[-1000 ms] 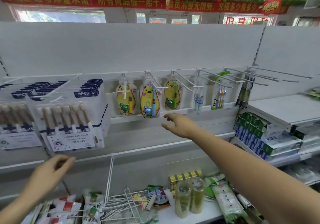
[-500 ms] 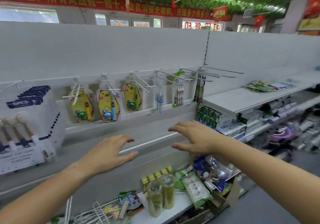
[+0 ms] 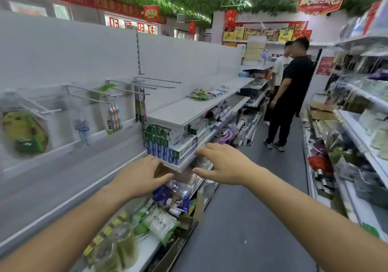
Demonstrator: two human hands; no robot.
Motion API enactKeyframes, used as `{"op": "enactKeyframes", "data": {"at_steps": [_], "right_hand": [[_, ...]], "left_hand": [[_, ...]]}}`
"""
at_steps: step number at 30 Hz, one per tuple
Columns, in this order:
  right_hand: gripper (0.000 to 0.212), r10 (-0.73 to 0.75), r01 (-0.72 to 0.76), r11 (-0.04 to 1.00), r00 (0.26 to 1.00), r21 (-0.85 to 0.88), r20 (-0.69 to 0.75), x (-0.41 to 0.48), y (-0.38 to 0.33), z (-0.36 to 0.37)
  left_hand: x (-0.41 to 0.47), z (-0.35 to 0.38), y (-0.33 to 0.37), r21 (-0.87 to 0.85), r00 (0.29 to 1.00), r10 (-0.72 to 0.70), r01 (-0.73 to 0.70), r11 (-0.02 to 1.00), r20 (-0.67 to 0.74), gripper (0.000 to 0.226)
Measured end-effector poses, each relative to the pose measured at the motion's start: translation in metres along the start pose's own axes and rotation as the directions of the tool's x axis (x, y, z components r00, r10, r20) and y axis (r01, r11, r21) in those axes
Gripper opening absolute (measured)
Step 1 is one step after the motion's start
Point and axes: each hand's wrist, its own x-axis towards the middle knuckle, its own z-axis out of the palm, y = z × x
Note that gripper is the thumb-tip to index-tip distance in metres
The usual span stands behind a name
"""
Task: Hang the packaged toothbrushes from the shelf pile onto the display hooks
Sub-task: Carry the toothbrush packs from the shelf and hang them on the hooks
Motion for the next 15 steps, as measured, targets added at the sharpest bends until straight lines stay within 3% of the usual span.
{"op": "enactKeyframes", "data": {"at_steps": [5, 11, 15], "right_hand": [[0.066, 0.128, -0.128, 0.992, 0.992, 0.009, -0.021, -0.027, 0.056, 0.004], [0.069, 0.199, -0.197, 0.979, 0.98, 0.061, -0.024, -0.033, 0.144, 0.023], [0.067, 0.227, -0.224, 0.971, 0.974, 0.087, -0.021, -0.024, 0.215, 0.032]], "left_hand": [[0.053, 0.003, 0.053, 0.033, 0.995, 0.098, -0.097, 0.995, -0.007, 0.073], [0.133, 0.011, 0.118, 0.086, 0.987, 0.132, -0.14, 0.986, 0.091, 0.092], [0.203, 0.024, 0.149, 0.102, 0.988, 0.098, -0.111, 0.989, 0.118, 0.076]]}}
